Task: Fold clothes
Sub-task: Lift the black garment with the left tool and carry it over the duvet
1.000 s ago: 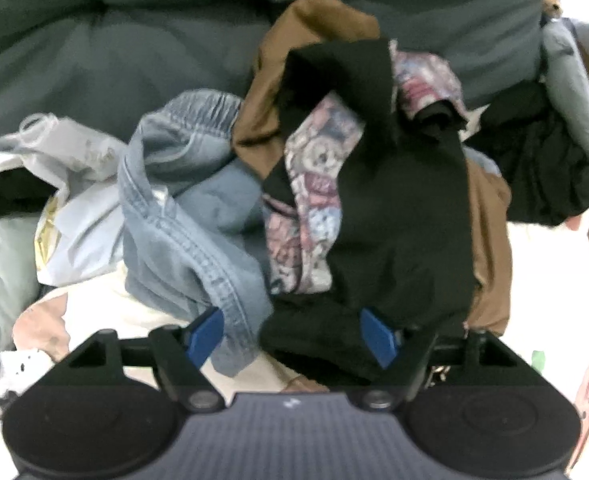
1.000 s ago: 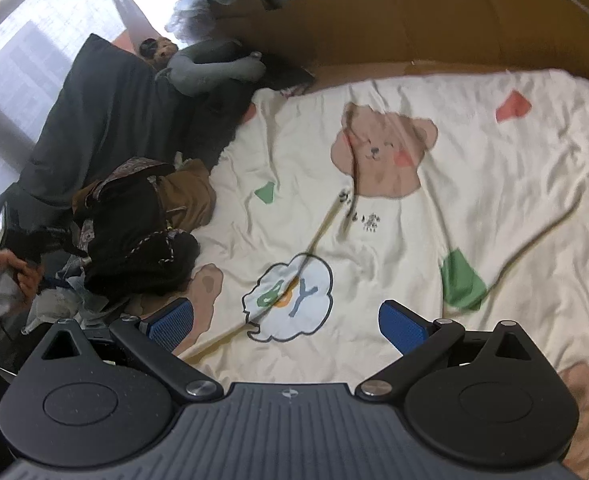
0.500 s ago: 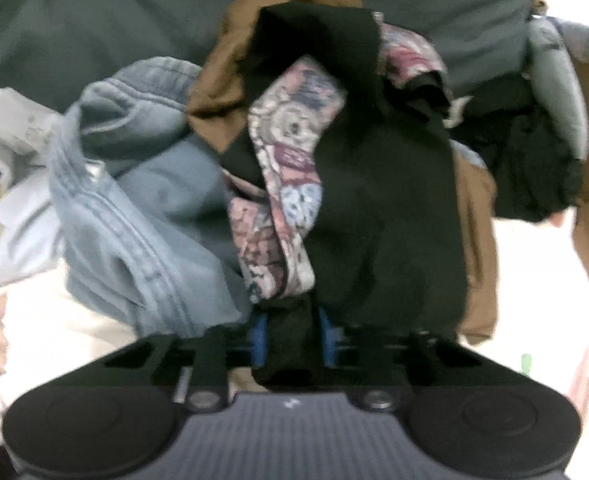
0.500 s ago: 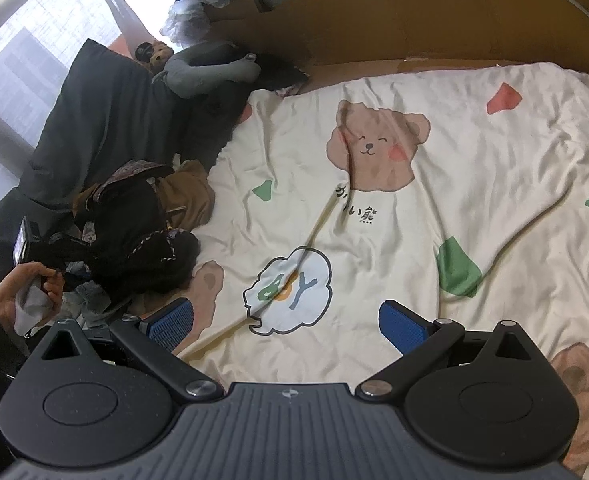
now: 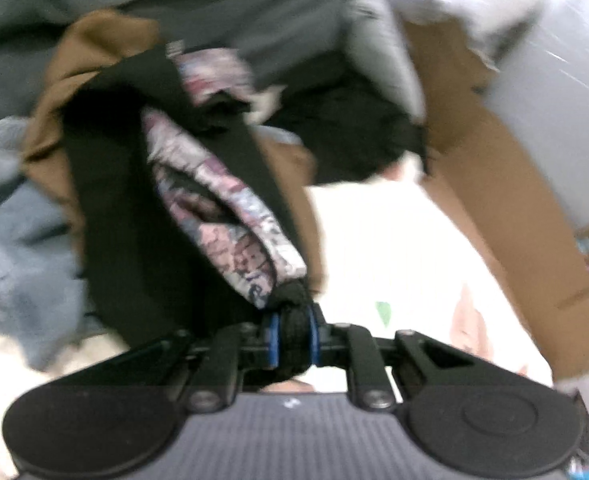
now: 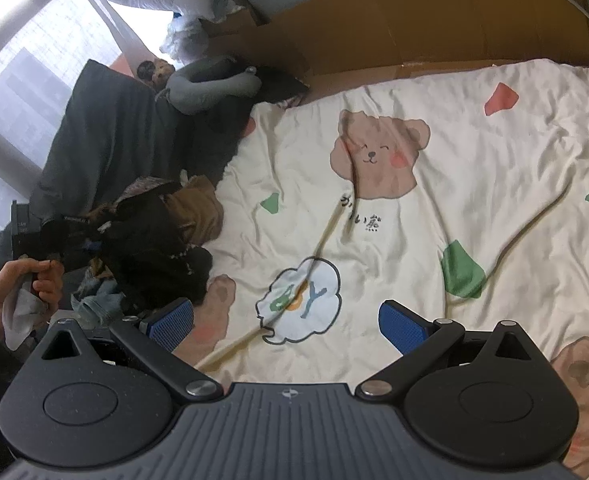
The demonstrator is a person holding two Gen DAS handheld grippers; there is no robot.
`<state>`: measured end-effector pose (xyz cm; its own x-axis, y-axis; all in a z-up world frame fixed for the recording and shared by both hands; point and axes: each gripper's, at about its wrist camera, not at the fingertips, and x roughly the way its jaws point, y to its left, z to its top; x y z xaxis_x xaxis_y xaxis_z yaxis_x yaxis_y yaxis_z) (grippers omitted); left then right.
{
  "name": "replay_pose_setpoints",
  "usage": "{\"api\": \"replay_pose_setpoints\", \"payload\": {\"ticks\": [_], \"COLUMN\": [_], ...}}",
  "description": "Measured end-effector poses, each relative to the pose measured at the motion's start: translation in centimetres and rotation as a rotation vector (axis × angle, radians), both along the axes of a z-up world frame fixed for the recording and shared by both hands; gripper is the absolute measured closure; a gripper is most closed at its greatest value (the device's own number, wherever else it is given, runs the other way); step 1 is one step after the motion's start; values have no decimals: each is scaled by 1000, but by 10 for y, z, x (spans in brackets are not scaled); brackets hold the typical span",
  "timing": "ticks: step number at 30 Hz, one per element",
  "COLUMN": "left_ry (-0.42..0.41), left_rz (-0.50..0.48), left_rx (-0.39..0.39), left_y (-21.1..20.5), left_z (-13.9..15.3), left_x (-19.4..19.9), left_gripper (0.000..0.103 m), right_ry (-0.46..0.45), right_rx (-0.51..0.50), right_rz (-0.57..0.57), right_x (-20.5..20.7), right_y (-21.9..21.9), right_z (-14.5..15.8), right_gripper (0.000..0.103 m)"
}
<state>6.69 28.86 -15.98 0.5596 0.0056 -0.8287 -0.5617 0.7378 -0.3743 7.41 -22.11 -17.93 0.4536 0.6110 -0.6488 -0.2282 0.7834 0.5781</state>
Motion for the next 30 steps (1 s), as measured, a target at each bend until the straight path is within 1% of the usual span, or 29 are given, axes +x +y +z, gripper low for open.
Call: {"api": "replay_pose_setpoints", "payload": {"ticks": [6,15,17,20,23,26,28,30], "left_ry": [8,-37,-56,-96,-114,-102,-93,-94], "left_rz": [-124,-318,-371,-476,-565,-650,-704,-758], "left_rx": [-53,-67,-70,-65,-112,-138,-153,-159], "left_y": [-48,-134,-153,-190,-228,-265,-275,-294], "left_z": [8,29,34,47,56,57,52,54], "left_x": [15,35,37,38,41,48,62,64], "left_gripper": [89,89,89,89,89,89,90,90], "right_ry": [-11,-28,-32,-45,-68,-96,-118,-139], "right_rx": [22,37,41,55,71,83,83,82], "right_rz": [-25,-58,-64,-72,-74,-67,-59,-52], "right_x": [-2,-7,-8,-10,-11,-10,-10,-10], "right_y": [-9,-27,-31,-37,-41,-44,-45,-45], "right_z": [7,10,10,12,17,23,27,31], "right_gripper": [2,2,2,2,2,2,2,2]}}
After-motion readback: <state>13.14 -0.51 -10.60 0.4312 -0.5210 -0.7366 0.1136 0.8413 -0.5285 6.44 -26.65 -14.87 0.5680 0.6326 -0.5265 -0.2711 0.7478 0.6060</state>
